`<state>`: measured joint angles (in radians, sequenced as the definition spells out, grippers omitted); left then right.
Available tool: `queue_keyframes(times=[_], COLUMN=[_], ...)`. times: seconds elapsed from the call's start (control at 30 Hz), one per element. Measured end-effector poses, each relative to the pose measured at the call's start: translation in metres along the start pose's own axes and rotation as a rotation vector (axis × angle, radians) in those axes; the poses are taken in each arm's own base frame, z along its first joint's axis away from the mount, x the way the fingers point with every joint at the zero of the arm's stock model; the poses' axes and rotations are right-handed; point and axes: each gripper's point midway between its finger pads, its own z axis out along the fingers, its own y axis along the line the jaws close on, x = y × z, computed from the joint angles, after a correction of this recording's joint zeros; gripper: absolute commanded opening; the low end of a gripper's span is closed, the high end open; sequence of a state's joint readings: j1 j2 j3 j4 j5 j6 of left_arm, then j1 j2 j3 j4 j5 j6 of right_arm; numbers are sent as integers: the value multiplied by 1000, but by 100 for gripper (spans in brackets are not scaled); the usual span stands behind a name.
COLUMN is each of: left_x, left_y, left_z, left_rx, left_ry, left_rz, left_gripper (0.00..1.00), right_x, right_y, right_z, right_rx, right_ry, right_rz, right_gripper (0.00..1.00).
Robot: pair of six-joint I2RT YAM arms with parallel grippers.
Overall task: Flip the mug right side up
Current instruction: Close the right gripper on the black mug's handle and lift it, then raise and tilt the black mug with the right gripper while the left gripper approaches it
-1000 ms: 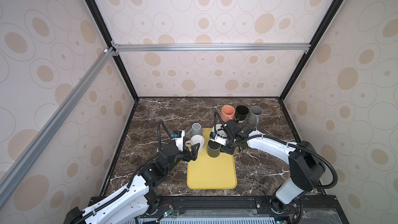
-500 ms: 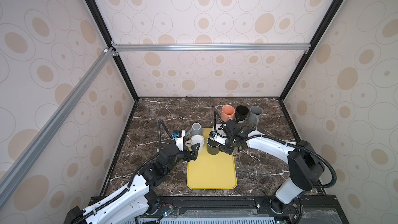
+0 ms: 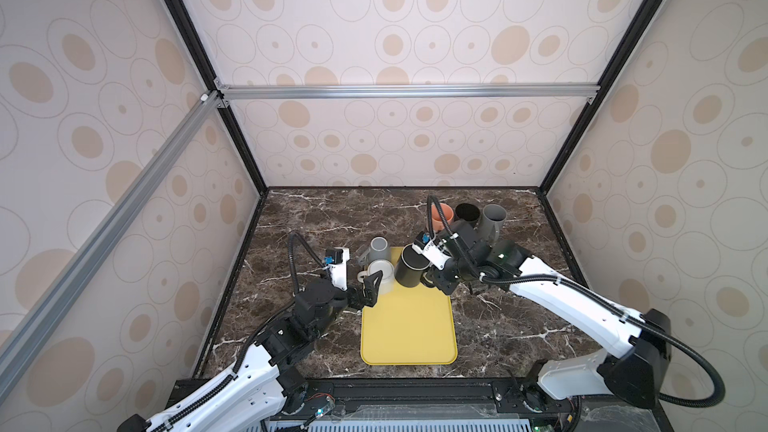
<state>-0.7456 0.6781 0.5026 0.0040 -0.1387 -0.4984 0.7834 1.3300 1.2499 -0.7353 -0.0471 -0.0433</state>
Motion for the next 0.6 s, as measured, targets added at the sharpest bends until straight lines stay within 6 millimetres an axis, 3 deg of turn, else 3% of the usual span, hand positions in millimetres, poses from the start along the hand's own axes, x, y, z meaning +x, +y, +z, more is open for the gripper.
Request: queue_keyframes(times=[0.23,0.47,0.6], left_x=[-29,-66,-76], left_y=[-31,-69,-75], left_z=[-11,-27,-32], left_rx=[156,424,560], left_ry=[-71,-193,-251], left_rz=[-36,-188,-299], left_gripper=[100,100,98], right_x=[-39,-79,-94], right_y=[7,19,25], right_z=[-47,-57,-64], right_rx=[-65,-230,-315], right_ry=[-289,-506,-580], right_rz=[271,462,533], right_gripper=[0,0,0])
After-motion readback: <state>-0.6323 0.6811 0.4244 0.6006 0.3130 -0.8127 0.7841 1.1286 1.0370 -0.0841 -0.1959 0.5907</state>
